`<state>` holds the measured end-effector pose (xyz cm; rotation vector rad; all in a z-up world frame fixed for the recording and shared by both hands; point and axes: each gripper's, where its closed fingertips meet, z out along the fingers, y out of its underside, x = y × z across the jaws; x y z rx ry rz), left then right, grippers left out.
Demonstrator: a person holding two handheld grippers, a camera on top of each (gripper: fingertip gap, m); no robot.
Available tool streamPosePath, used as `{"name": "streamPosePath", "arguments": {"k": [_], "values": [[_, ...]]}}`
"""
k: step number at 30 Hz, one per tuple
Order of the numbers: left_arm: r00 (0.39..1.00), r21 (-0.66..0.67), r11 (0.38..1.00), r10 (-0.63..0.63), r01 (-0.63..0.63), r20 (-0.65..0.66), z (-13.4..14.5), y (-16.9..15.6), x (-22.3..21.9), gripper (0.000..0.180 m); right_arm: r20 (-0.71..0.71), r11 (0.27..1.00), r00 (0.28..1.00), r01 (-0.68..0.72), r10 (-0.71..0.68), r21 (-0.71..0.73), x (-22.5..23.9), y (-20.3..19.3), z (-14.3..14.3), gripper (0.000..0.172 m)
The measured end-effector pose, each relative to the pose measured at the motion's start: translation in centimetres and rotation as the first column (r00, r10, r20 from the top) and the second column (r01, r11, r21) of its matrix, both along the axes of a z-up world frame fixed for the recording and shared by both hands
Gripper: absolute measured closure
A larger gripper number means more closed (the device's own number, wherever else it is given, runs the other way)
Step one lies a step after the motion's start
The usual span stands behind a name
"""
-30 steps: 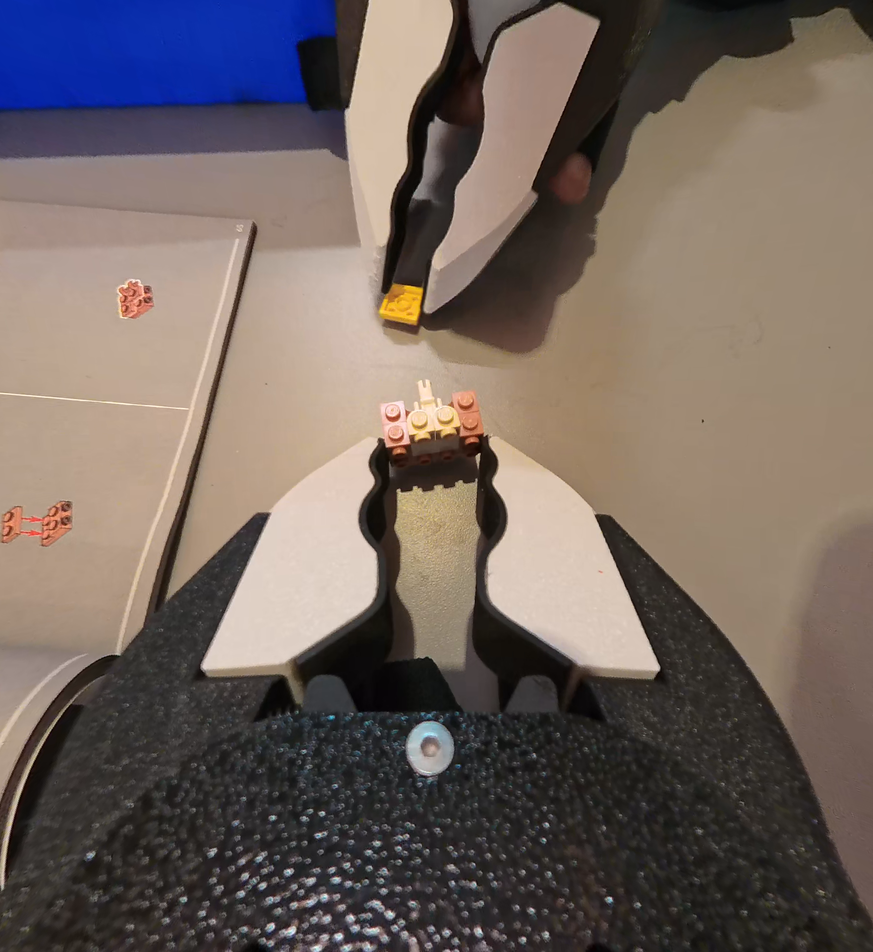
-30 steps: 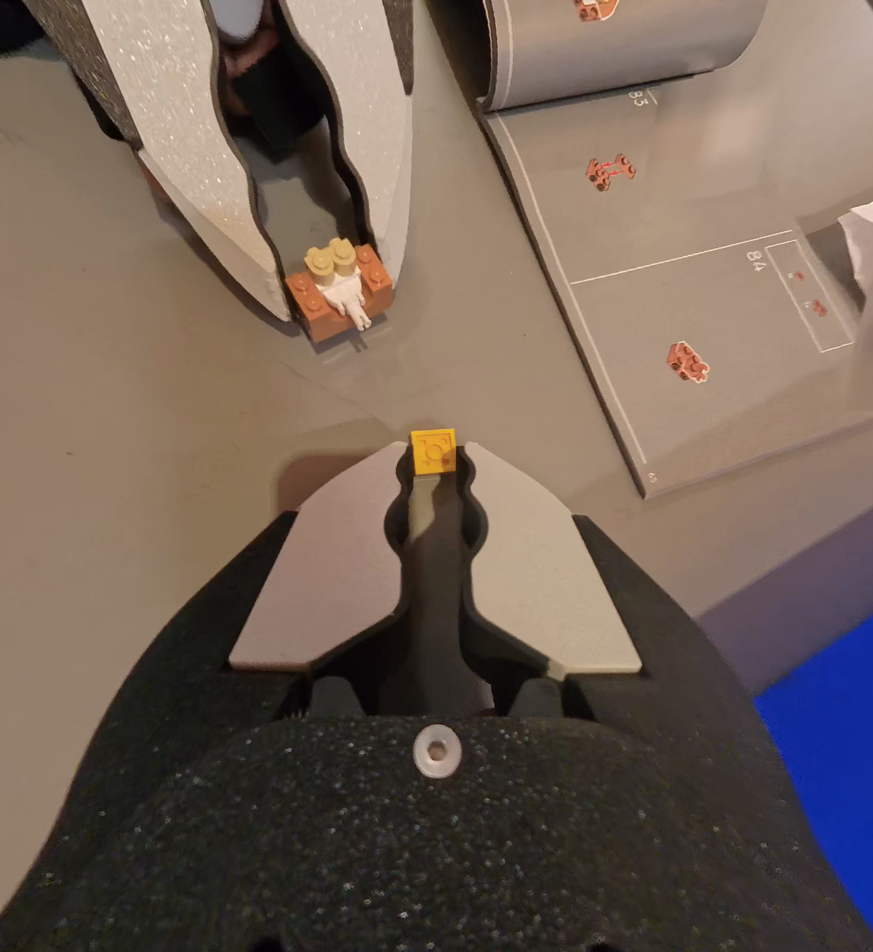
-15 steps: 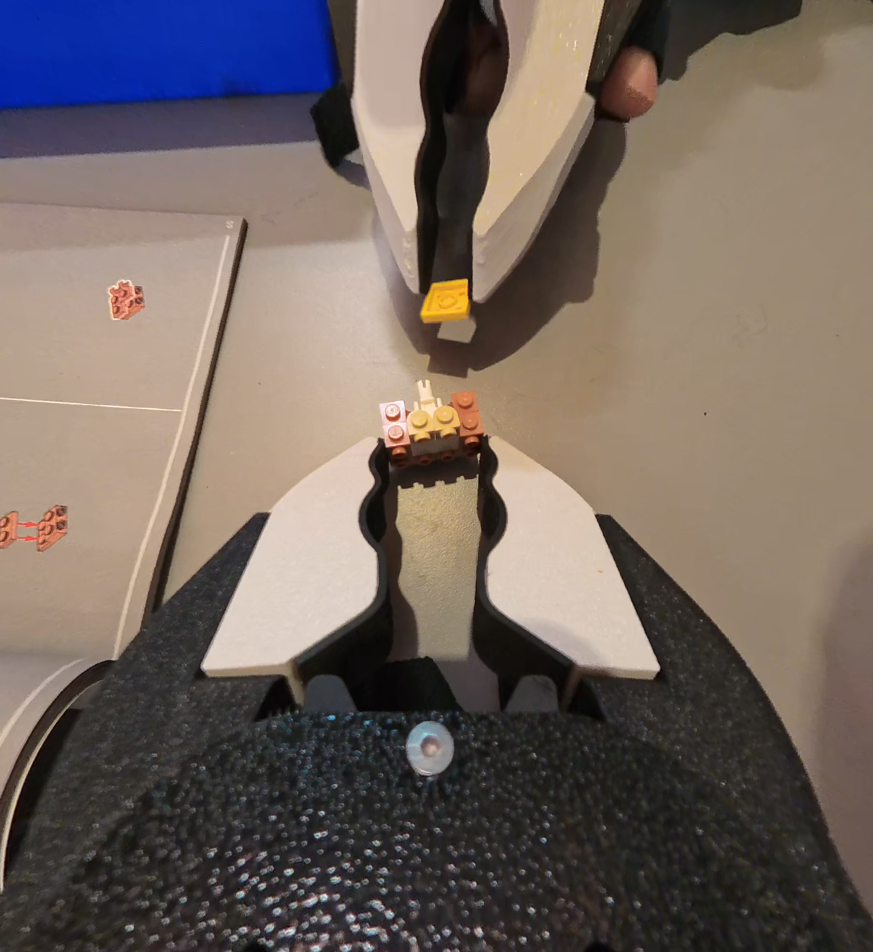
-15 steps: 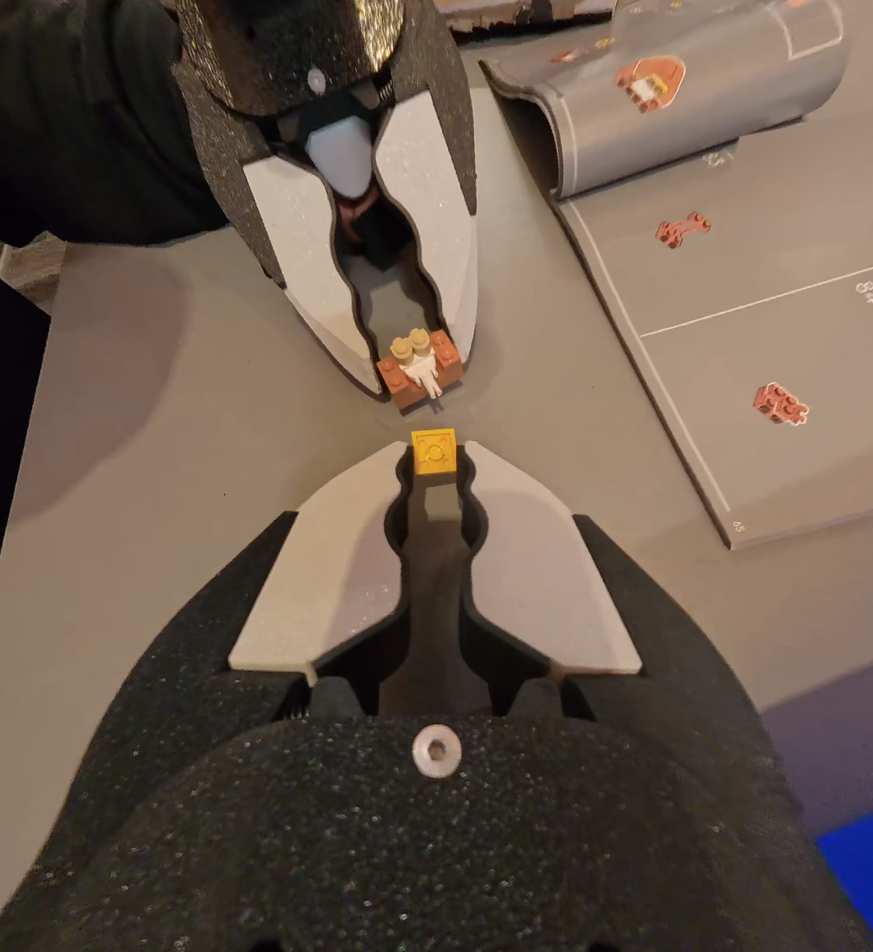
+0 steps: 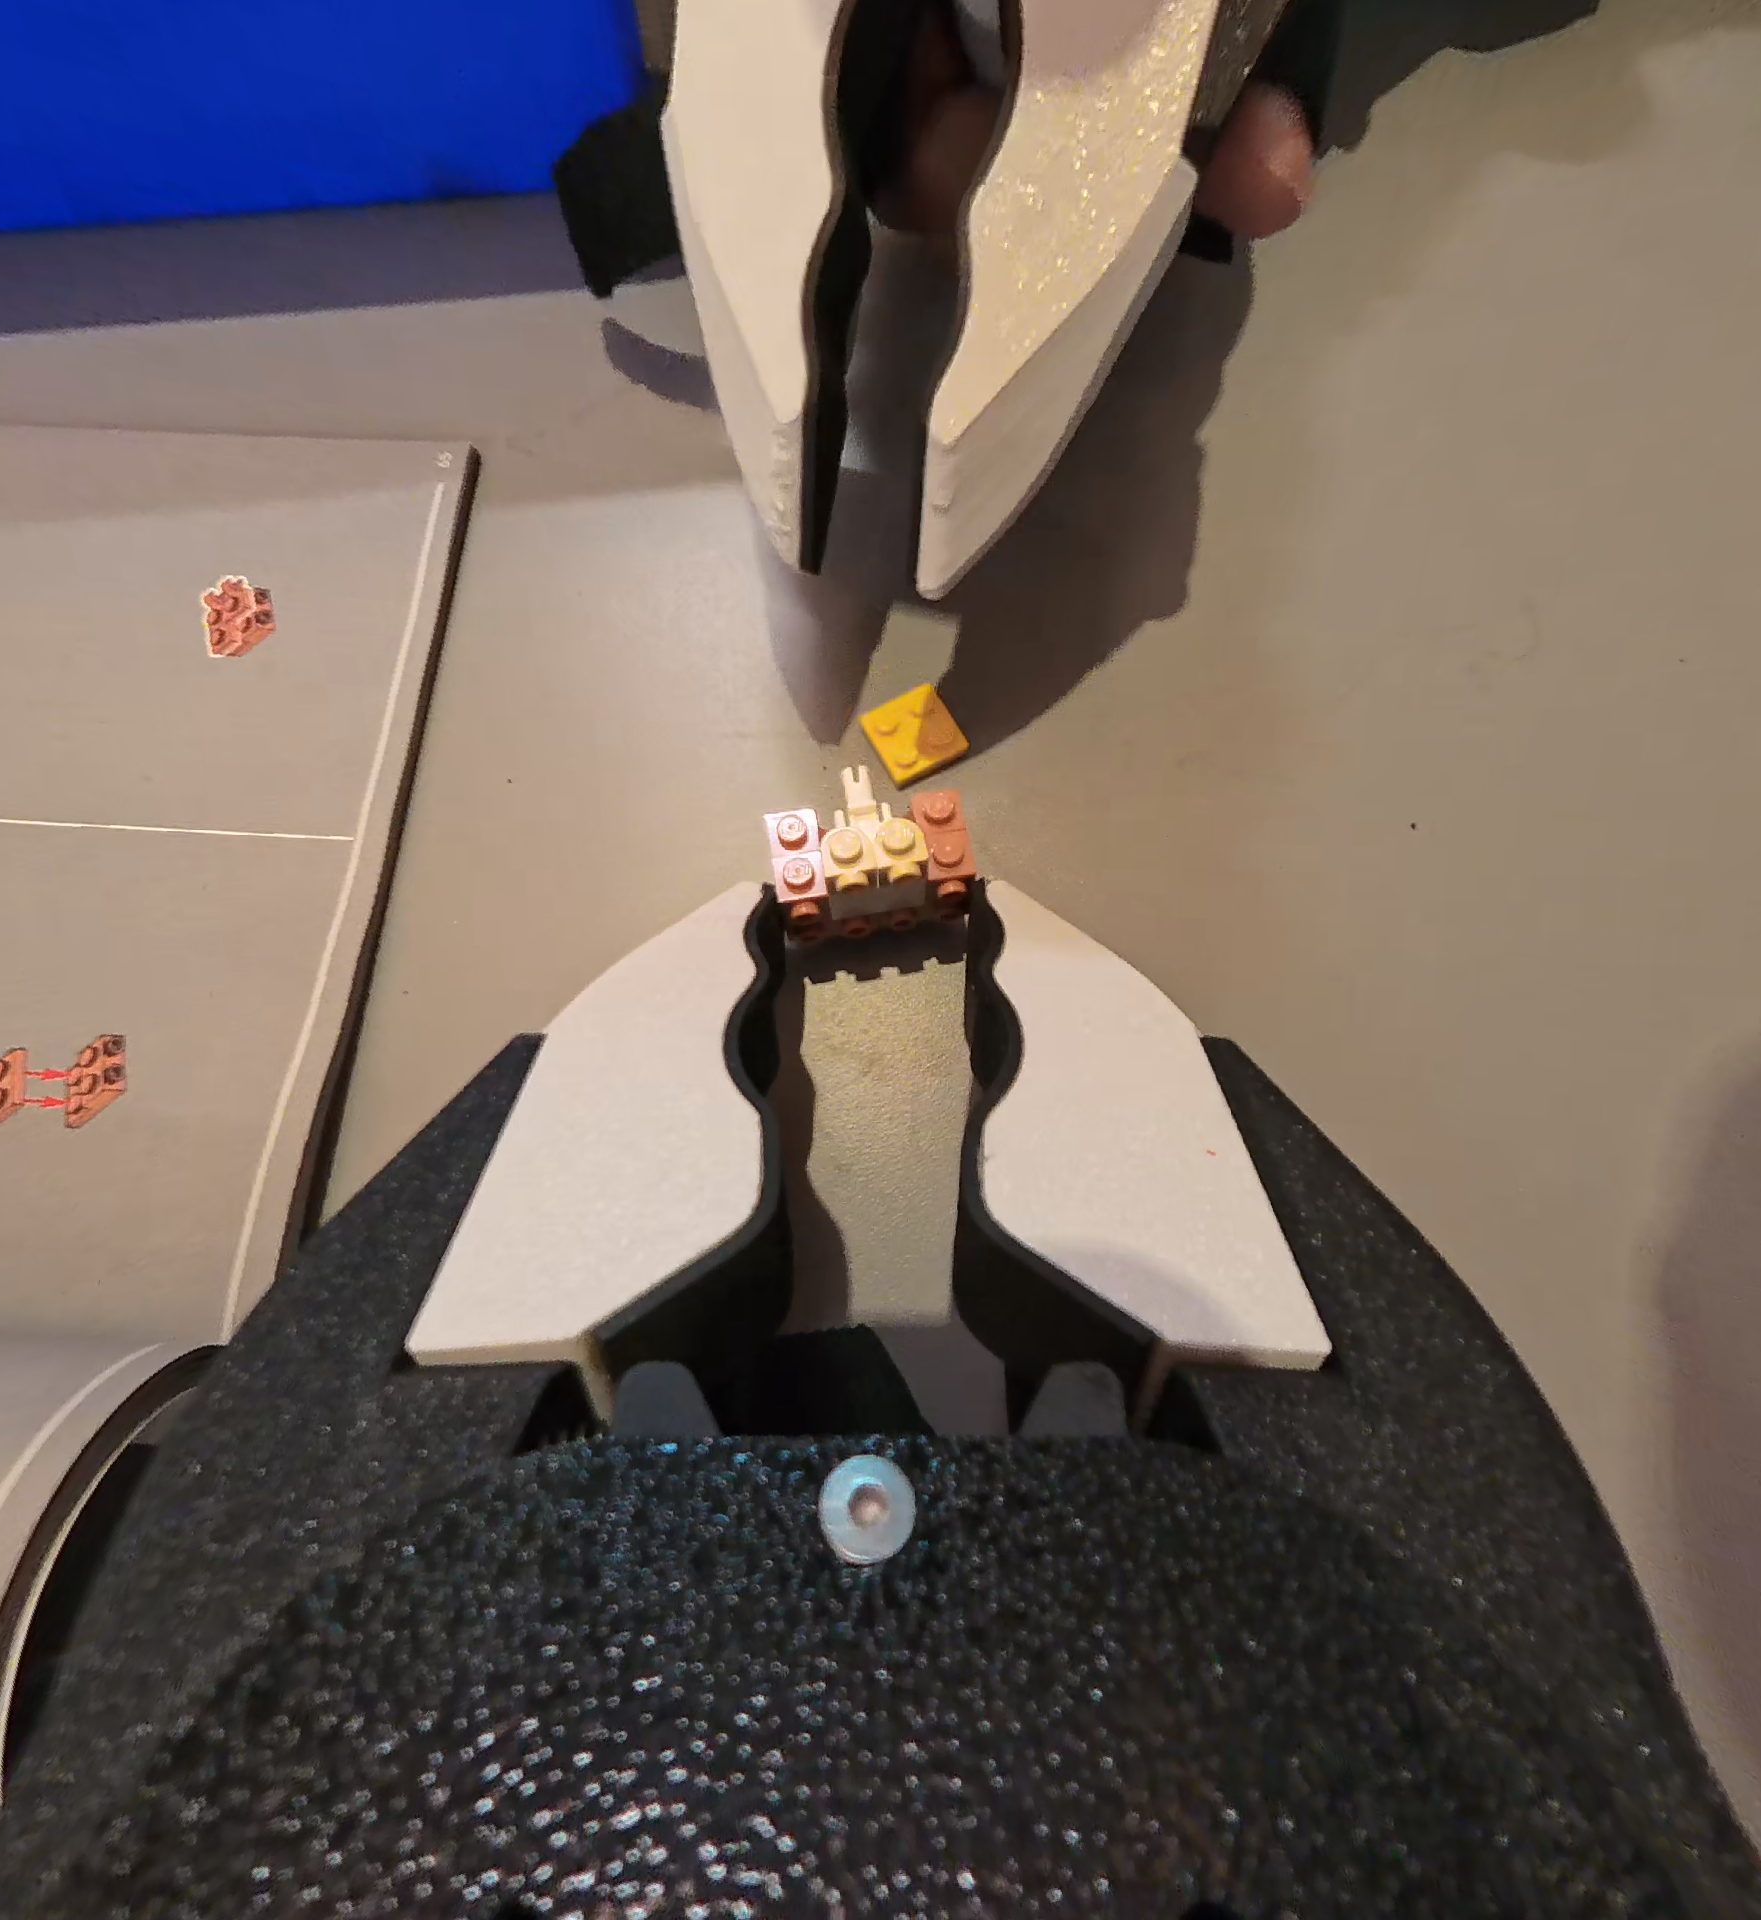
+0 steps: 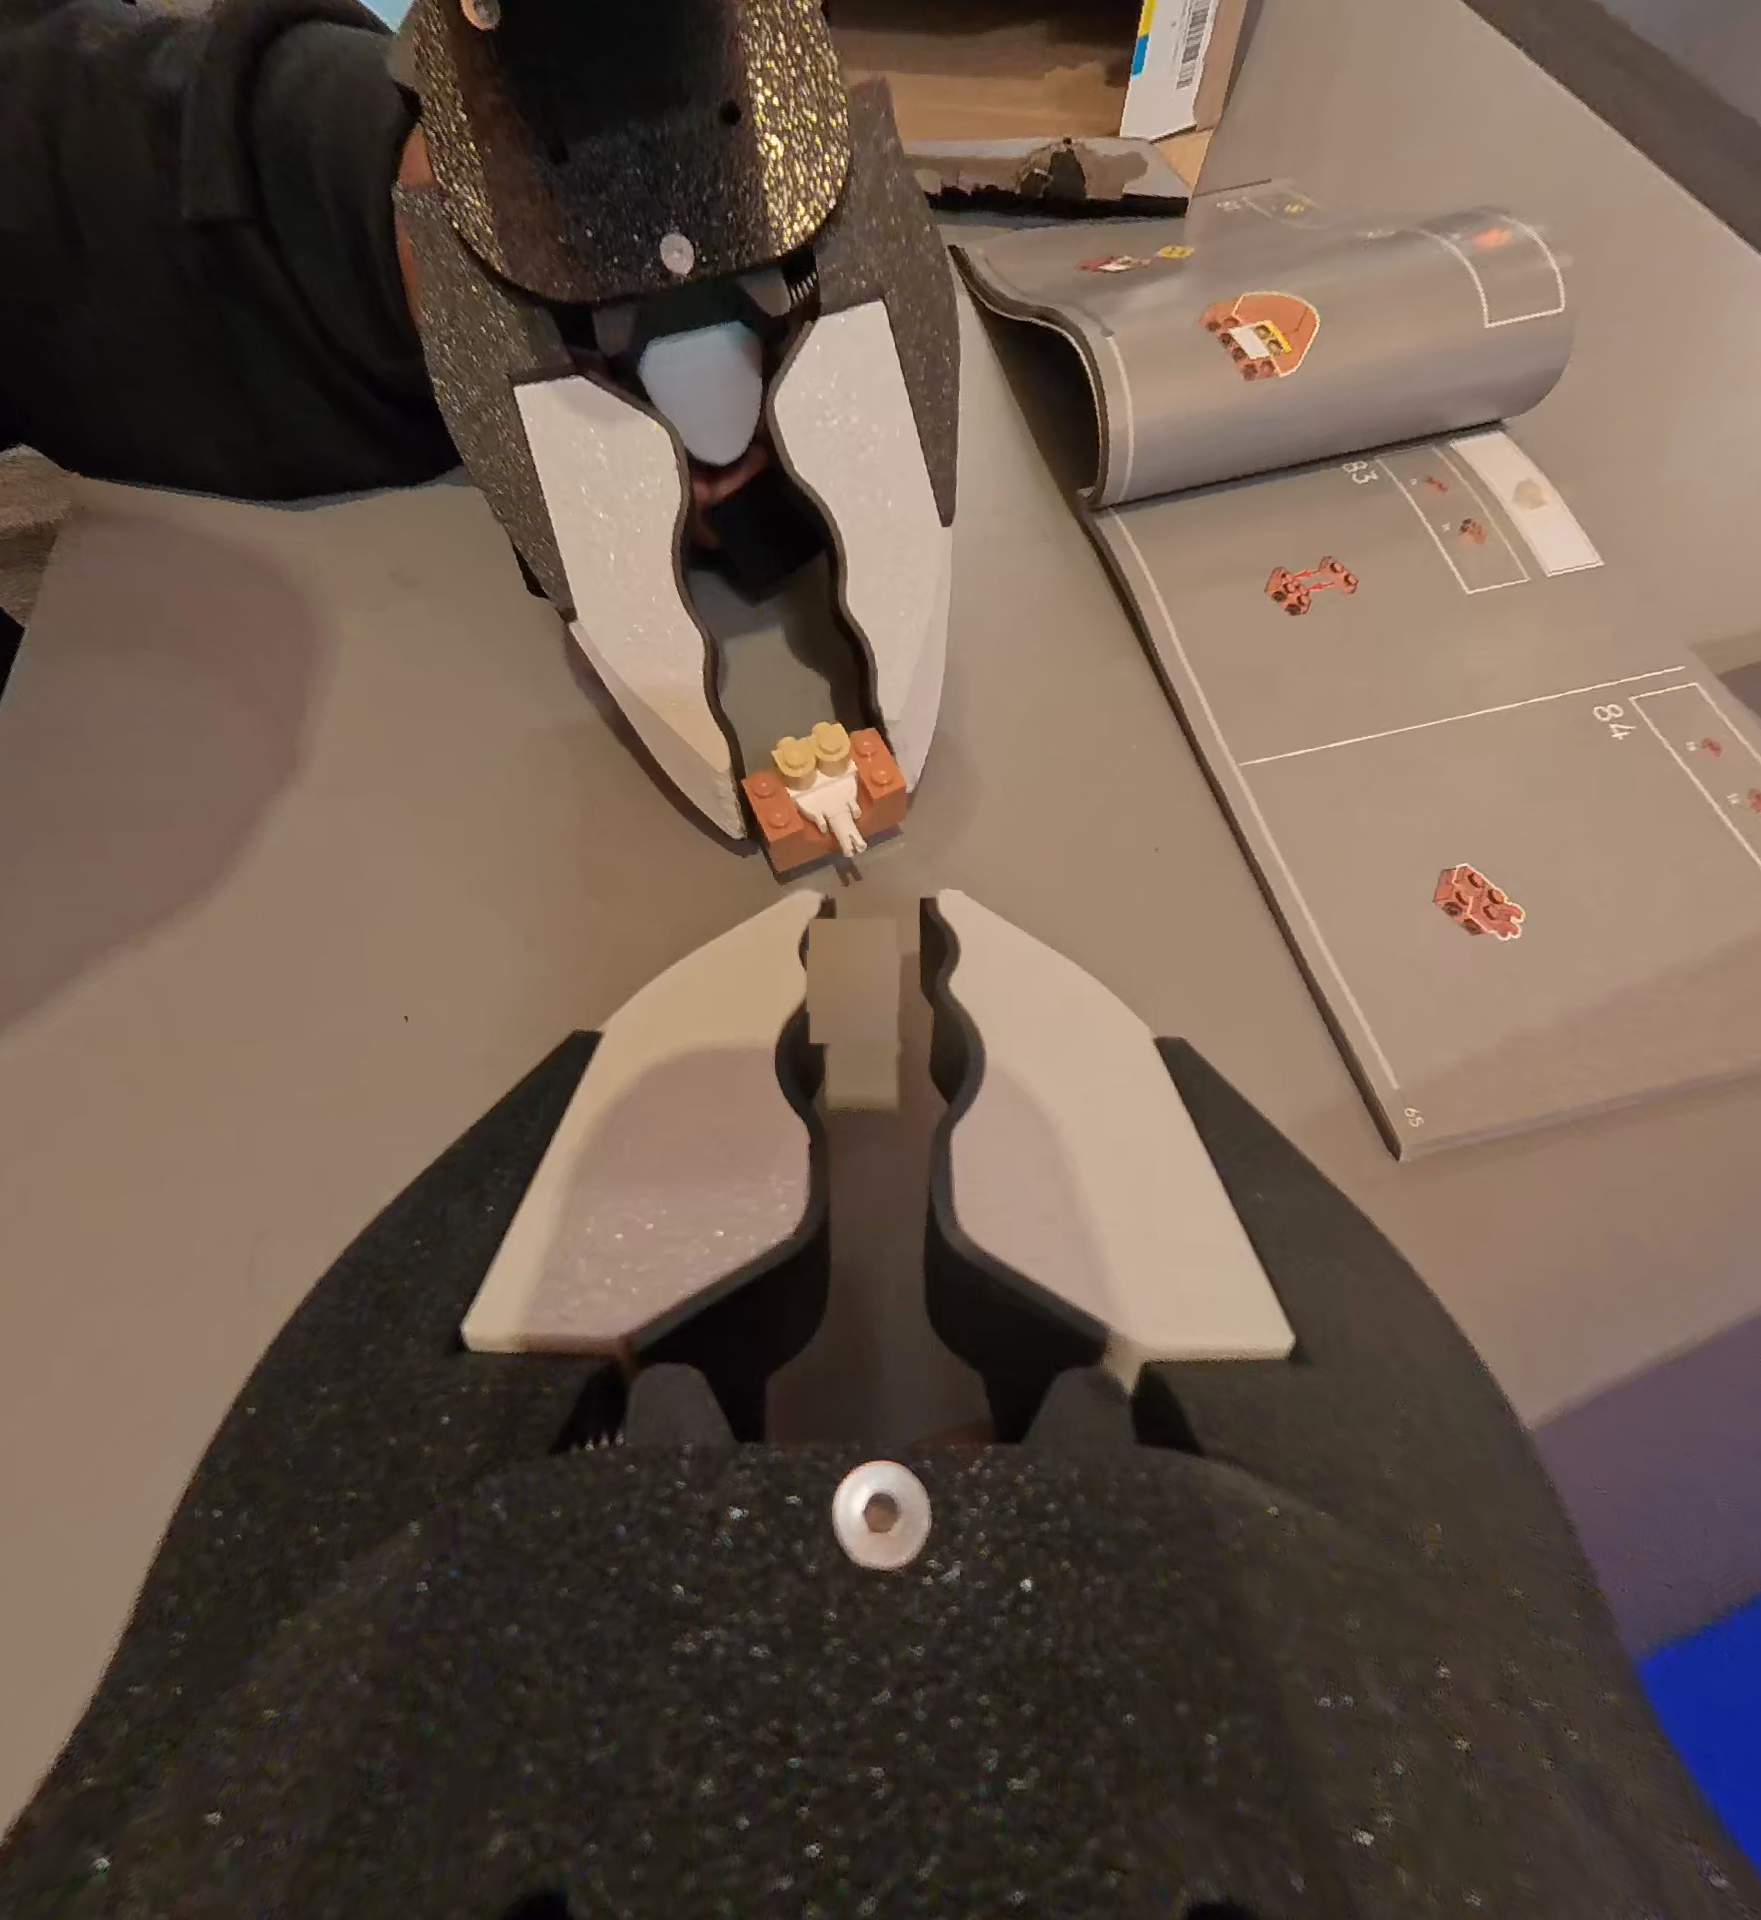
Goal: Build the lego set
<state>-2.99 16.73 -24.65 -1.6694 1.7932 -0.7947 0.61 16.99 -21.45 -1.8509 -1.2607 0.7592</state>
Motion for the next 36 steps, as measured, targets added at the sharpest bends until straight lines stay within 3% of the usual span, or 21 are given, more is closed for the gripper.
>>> {"name": "streamPosePath", "arguments": {"k": [36], "values": [[1.0,-0.007,1.0,-0.016,0.016,-0.009,-0.1,-0.3,0.0,0.147,0.139,0.999,0.99,-0.032,0.032,-0.002,0.4,0.0,-2.4,0.147]]}}
